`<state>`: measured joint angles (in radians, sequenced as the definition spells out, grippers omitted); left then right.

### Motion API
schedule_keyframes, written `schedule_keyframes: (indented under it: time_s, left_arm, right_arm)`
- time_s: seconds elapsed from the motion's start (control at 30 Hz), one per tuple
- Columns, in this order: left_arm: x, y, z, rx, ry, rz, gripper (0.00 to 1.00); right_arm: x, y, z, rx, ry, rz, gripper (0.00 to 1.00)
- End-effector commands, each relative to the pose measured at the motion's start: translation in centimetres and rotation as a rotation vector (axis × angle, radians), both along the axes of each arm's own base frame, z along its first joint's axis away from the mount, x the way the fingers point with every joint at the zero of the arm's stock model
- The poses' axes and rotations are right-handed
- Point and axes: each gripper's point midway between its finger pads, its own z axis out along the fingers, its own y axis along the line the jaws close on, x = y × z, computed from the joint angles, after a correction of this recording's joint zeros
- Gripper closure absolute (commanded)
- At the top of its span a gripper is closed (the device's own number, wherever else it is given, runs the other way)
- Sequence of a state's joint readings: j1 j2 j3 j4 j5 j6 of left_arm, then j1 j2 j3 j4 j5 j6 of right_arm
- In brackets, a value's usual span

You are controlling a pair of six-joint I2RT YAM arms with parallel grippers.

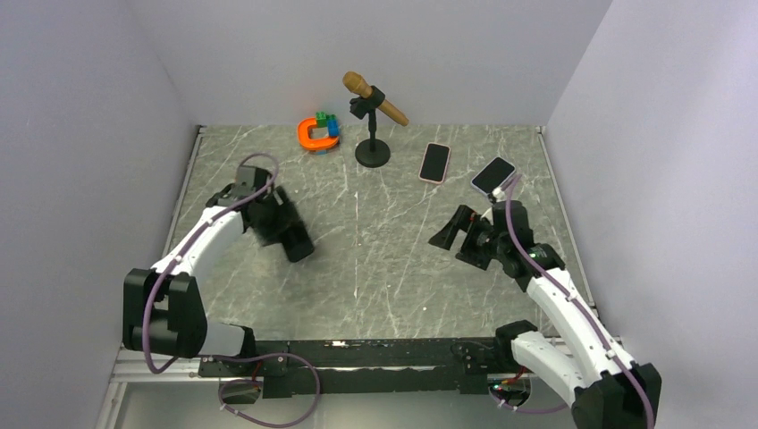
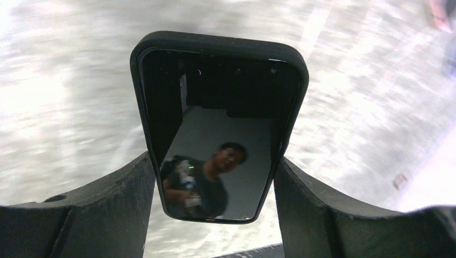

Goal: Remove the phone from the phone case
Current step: Pick up the phone at the center of the board, then adjust the phone.

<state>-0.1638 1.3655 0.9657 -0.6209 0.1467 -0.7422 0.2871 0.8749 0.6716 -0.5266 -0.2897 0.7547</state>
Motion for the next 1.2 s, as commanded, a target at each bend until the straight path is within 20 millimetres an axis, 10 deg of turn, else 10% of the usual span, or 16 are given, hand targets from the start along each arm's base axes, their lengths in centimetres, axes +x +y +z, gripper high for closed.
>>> schedule_keyframes:
  time_s: [0.0,0.13,0.27,0.43,0.67,0.97,1.17]
  left_arm:
    - [2.8,-9.1,9.0,-0.255,-0.238,-0.200,1.00]
    - [3.1,-14.5,11.9,-0.312,-0.319,-0.391,1.00]
    - [1.9,-17.1,12.3,-0.303,-0.381,-0.551,1.00]
    - [0.6,-17.1,11.7,-0.286,-0.350,-0.563,1.00]
    - [-0.2,-17.1,9.8,-0.301,-0.255,-0.534,1.00]
    - [-1.0,-16.9,10.3,-0.326,-0.263,-0.521,1.00]
    - [-1.1,-17.1,10.8,-0.340,-0.273,-0.534,1.00]
  right_arm:
    - [1.9,6.2,3.5,0.169,-0.178,0.069,0.00]
    - [0.4,10.8,4.2,0.326,-0.282,0.108,0.02]
    - [-0.1,10.9,2.6,0.289,-0.260,0.093,0.04]
    - [0.4,11.1,3.4,0.225,-0.284,0.115,0.05]
    - [1.8,18.3,7.3,0.158,-0.490,0.214,0.14]
    - [3.5,20.6,5.9,0.005,-0.513,0.173,0.51]
    - [3.8,19.6,4.3,-0.034,-0.480,0.109,0.49]
